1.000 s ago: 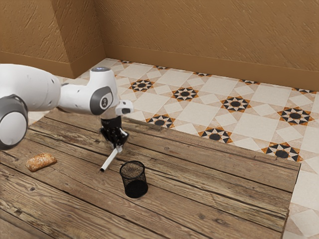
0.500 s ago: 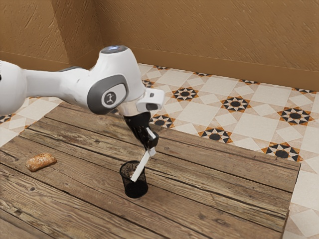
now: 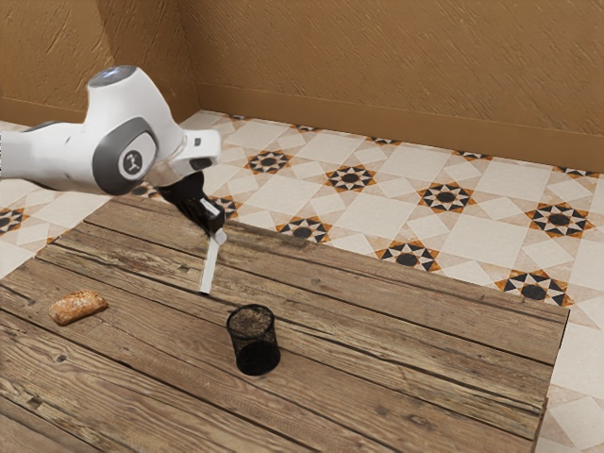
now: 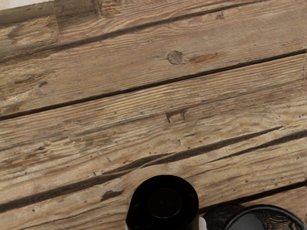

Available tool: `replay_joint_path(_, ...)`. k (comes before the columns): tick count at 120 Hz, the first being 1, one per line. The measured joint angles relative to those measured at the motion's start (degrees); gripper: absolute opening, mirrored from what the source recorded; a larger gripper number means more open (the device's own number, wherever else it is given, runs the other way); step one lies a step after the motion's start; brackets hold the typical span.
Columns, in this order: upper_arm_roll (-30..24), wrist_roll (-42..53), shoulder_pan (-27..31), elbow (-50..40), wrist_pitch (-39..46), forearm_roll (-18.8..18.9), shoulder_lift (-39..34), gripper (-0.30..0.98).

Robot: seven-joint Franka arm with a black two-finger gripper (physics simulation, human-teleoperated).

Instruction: Put the marker into the pen holder.

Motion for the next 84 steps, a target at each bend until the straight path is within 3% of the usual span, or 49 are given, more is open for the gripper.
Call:
replay_joint_path(14,0.00,1.19,-2.89,-0.02,0.82,-0.05,0.13,-0.10)
replay_joint_path(33,-0.06,2.68,-2.55,-0.02,2.71,-0.20,0.35,-0.10)
replay_joint_path(54,-0.17,5.03,-3.35,-2.08,6.56,-3.88,1.62,-0.10)
replay_joint_path(84,-0.40,7.59,-5.66,-2.48,9.51,-5.77,2.69,-0.10)
